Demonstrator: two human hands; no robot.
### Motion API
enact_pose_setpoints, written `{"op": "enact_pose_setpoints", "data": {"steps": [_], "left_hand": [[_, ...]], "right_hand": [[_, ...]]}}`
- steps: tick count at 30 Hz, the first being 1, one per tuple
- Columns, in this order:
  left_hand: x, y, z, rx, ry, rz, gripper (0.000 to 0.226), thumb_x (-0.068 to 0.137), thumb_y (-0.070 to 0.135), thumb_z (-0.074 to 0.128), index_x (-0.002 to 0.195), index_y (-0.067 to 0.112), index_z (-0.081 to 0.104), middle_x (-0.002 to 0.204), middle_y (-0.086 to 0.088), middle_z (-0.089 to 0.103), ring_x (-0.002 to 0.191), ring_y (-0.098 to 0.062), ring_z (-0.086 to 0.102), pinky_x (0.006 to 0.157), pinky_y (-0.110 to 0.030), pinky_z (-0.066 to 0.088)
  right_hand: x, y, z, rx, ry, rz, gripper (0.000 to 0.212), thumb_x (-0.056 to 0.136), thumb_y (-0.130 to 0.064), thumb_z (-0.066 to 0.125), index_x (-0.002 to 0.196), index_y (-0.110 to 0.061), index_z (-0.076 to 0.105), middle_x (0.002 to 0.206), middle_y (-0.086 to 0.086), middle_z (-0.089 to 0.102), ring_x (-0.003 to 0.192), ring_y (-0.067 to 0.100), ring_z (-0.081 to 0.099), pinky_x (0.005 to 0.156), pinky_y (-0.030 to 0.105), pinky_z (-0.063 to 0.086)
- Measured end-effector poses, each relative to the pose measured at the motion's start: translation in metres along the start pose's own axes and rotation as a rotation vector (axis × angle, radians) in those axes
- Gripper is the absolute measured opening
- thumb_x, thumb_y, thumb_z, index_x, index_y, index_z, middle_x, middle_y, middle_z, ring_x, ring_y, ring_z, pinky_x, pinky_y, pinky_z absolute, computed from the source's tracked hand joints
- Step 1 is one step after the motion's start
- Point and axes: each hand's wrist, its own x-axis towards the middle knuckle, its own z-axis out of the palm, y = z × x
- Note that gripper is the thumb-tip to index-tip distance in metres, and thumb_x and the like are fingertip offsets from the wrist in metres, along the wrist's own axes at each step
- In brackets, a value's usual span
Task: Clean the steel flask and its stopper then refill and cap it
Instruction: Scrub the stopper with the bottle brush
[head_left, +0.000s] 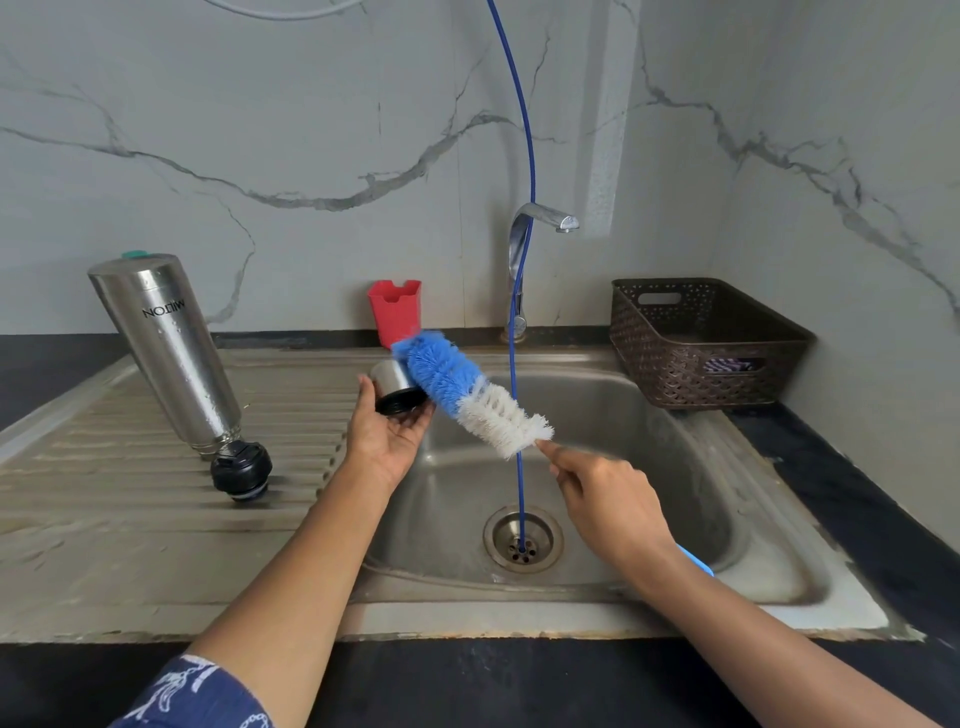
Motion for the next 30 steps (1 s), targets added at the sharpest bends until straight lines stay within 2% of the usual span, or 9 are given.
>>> {"op": "enact_pose_setpoints", "data": {"steps": [3,5,8,12,18,21,23,27,30], "left_hand": [[-0.0004,0.0014,0.0019,0.04,-0.034,0.018,0.057,0.089,0.04,0.062,0.134,0.008,0.048,0.113,-0.017,0.064,0.099,-0.026,0.066,0.078,-0.036,0.058],[0.0006,0.0003,0.0006,0.071,-0.048,0.016,0.057,0.089,0.041,0.062,0.135,0.01,0.049,0.12,-0.016,0.063,0.102,-0.026,0.065,0.078,-0.037,0.059],[0.0008,-0.0014,-0.0016,0.116,-0.037,0.005,0.061,0.089,0.047,0.059,0.136,0.011,0.048,0.125,-0.014,0.061,0.104,-0.023,0.063,0.077,-0.036,0.056],[0.0021,-0.0019,-0.0016,0.087,-0.01,0.011,0.06,0.09,0.045,0.06,0.135,0.007,0.048,0.11,-0.014,0.063,0.096,-0.023,0.062,0.079,-0.033,0.054],[0.0018,-0.0018,-0.0009,0.001,-0.014,-0.01,0.053,0.097,0.041,0.049,0.128,-0.001,0.047,0.11,-0.021,0.061,0.101,-0.029,0.062,0.081,-0.038,0.054],[0.0015,-0.0026,-0.0006,0.026,-0.024,-0.041,0.047,0.099,0.044,0.044,0.121,0.003,0.052,0.108,-0.02,0.062,0.1,-0.029,0.061,0.085,-0.04,0.052],[0.0006,-0.0026,0.0002,0.053,-0.03,-0.032,0.05,0.095,0.049,0.048,0.118,0.005,0.055,0.105,-0.017,0.064,0.097,-0.026,0.062,0.088,-0.038,0.052],[0.0009,-0.0008,-0.0002,0.095,-0.009,0.013,0.058,0.087,0.045,0.062,0.133,0.01,0.05,0.106,-0.012,0.064,0.094,-0.02,0.063,0.081,-0.028,0.052],[0.0021,-0.0012,-0.0001,0.066,-0.028,0.011,0.059,0.089,0.048,0.06,0.132,0.008,0.051,0.112,-0.014,0.064,0.098,-0.023,0.064,0.08,-0.033,0.055]], "right_hand": [[-0.0004,0.0014,-0.0019,0.038,0.044,-0.015,0.042,0.098,-0.025,0.042,0.134,-0.046,0.047,0.108,-0.004,0.07,0.102,0.027,0.061,0.079,0.037,0.05],[-0.0025,-0.0027,-0.0007,0.061,0.05,-0.047,0.043,0.098,-0.023,0.043,0.134,-0.047,0.048,0.104,-0.004,0.071,0.1,0.026,0.062,0.077,0.036,0.05],[-0.0007,-0.0005,0.0,0.044,0.018,-0.013,0.041,0.099,-0.026,0.041,0.134,-0.047,0.047,0.111,-0.003,0.07,0.104,0.028,0.061,0.081,0.037,0.049],[-0.0015,0.0022,-0.0031,0.061,0.068,-0.025,0.041,0.098,-0.026,0.043,0.133,-0.046,0.048,0.11,-0.002,0.07,0.103,0.028,0.061,0.081,0.038,0.049],[0.0019,0.0033,-0.0012,0.035,0.028,0.005,0.039,0.099,-0.028,0.041,0.133,-0.046,0.048,0.115,-0.004,0.069,0.108,0.029,0.06,0.083,0.038,0.049],[-0.0008,0.0005,-0.001,0.047,0.033,-0.035,0.04,0.099,-0.027,0.042,0.133,-0.047,0.048,0.11,-0.005,0.07,0.105,0.027,0.061,0.082,0.037,0.05],[-0.0027,-0.0032,0.0002,0.044,0.006,-0.044,0.04,0.099,-0.027,0.041,0.133,-0.048,0.047,0.11,-0.005,0.07,0.104,0.027,0.061,0.081,0.036,0.05],[0.0011,0.0037,-0.0022,0.041,0.005,0.013,0.038,0.099,-0.029,0.041,0.133,-0.046,0.049,0.115,-0.005,0.069,0.109,0.027,0.06,0.085,0.037,0.049],[-0.0023,-0.0012,-0.0016,0.081,0.025,-0.04,0.039,0.099,-0.027,0.042,0.132,-0.047,0.049,0.107,-0.005,0.071,0.104,0.026,0.061,0.081,0.036,0.05]]}}
